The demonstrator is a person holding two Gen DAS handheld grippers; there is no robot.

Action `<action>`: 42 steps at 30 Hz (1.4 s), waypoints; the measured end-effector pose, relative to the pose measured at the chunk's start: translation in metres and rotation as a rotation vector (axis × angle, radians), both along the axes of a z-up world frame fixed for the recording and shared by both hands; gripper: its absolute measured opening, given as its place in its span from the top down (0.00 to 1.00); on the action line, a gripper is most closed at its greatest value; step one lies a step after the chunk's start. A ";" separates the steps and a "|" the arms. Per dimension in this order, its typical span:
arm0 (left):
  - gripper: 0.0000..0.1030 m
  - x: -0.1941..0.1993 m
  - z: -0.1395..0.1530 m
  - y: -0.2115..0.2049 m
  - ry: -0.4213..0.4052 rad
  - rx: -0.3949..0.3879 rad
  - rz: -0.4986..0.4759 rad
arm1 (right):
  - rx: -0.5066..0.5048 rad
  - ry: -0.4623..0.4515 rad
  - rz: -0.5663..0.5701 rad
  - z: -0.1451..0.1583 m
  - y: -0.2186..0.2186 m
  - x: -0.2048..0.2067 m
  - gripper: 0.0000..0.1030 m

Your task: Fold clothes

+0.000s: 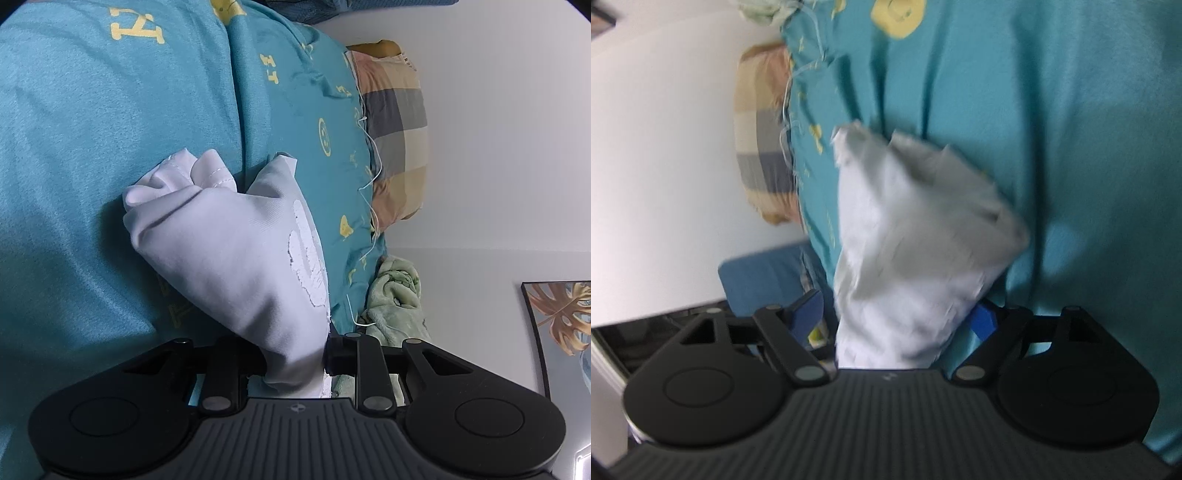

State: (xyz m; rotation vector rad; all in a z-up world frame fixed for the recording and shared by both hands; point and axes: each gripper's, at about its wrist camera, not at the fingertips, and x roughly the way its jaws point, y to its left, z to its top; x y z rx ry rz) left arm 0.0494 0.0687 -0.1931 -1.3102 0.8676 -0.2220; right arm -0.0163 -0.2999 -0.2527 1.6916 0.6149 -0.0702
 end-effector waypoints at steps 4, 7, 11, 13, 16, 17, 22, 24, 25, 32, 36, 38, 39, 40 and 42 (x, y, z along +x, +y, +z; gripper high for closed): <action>0.75 -0.004 0.001 -0.004 -0.011 -0.012 0.002 | -0.034 -0.005 -0.007 -0.002 0.002 -0.002 0.64; 0.75 -0.007 0.008 0.001 -0.016 -0.037 0.012 | -0.106 -0.037 0.013 0.014 0.003 0.000 0.72; 0.75 -0.015 0.034 0.006 -0.033 -0.063 0.006 | -0.120 -0.085 0.025 0.044 0.003 0.000 0.73; 0.75 -0.015 0.056 0.002 -0.053 -0.065 0.001 | -0.113 -0.105 0.036 0.062 -0.002 -0.001 0.73; 0.75 -0.008 0.102 -0.021 -0.088 -0.084 -0.010 | -0.112 -0.149 0.040 0.096 -0.017 0.001 0.73; 0.75 -0.003 0.117 -0.032 -0.102 -0.083 -0.022 | -0.120 -0.166 0.036 0.110 -0.026 0.002 0.74; 0.75 0.038 0.185 -0.117 -0.172 -0.080 -0.126 | -0.185 -0.237 -0.004 0.186 -0.093 0.008 0.74; 0.75 0.060 0.208 -0.164 -0.207 -0.079 -0.180 | -0.220 -0.253 -0.028 0.214 -0.131 0.009 0.74; 0.75 0.070 0.217 -0.188 -0.218 -0.080 -0.209 | -0.244 -0.262 -0.044 0.229 -0.152 0.012 0.73; 0.75 0.125 0.253 -0.373 -0.316 -0.143 -0.408 | -0.415 -0.332 -0.198 0.303 -0.303 0.008 0.73; 0.75 0.125 0.236 -0.462 -0.389 -0.120 -0.519 | -0.517 -0.351 -0.269 0.306 -0.368 -0.007 0.73; 0.75 0.116 0.213 -0.491 -0.403 -0.085 -0.570 | -0.543 -0.318 -0.283 0.293 -0.391 -0.021 0.73; 0.75 0.115 0.200 -0.501 -0.391 -0.067 -0.594 | -0.542 -0.278 -0.286 0.282 -0.399 -0.026 0.73; 0.75 0.106 0.182 -0.506 -0.368 -0.051 -0.622 | -0.542 -0.223 -0.282 0.269 -0.405 -0.030 0.73; 0.75 0.092 0.152 -0.512 -0.356 0.000 -0.682 | -0.542 -0.047 -0.249 0.242 -0.409 -0.041 0.73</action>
